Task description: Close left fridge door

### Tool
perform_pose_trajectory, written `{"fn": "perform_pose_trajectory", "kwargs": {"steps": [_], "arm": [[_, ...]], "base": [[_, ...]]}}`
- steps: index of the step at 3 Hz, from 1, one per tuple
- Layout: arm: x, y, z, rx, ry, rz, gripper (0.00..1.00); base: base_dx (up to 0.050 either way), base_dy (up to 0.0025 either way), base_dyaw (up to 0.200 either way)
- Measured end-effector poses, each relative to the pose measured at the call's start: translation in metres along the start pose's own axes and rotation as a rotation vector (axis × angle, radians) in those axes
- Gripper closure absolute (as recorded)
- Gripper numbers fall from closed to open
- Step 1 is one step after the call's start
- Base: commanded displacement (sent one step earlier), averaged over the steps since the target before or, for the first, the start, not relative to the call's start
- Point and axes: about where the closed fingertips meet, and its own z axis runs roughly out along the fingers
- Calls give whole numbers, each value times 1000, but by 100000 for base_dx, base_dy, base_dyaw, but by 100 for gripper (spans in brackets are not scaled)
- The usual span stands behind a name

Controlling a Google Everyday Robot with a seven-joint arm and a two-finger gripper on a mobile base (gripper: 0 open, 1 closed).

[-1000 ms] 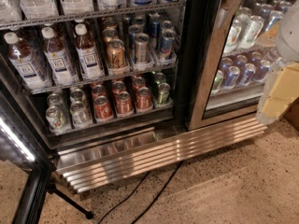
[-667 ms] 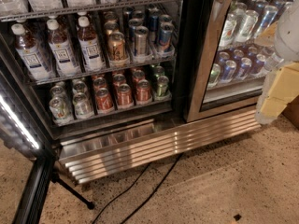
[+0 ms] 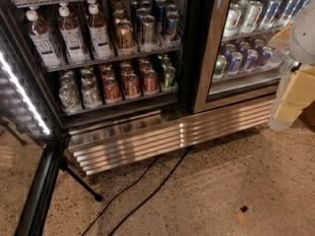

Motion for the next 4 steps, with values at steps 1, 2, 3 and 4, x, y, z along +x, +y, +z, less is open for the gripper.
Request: {"fn": "perform_pose_trajectory", "kwargs": {"steps": [1, 2, 3, 4], "arm": [[0, 0, 0, 0, 0, 0, 0], [0, 0, 0, 0, 0, 0, 0], [0, 0, 0, 0, 0, 0, 0], [0, 0, 0, 0, 0, 0, 0]], "base": [[-5008, 16, -115], [-4950, 0, -2], [-4999, -2, 11], [-4995, -9, 63]]}}
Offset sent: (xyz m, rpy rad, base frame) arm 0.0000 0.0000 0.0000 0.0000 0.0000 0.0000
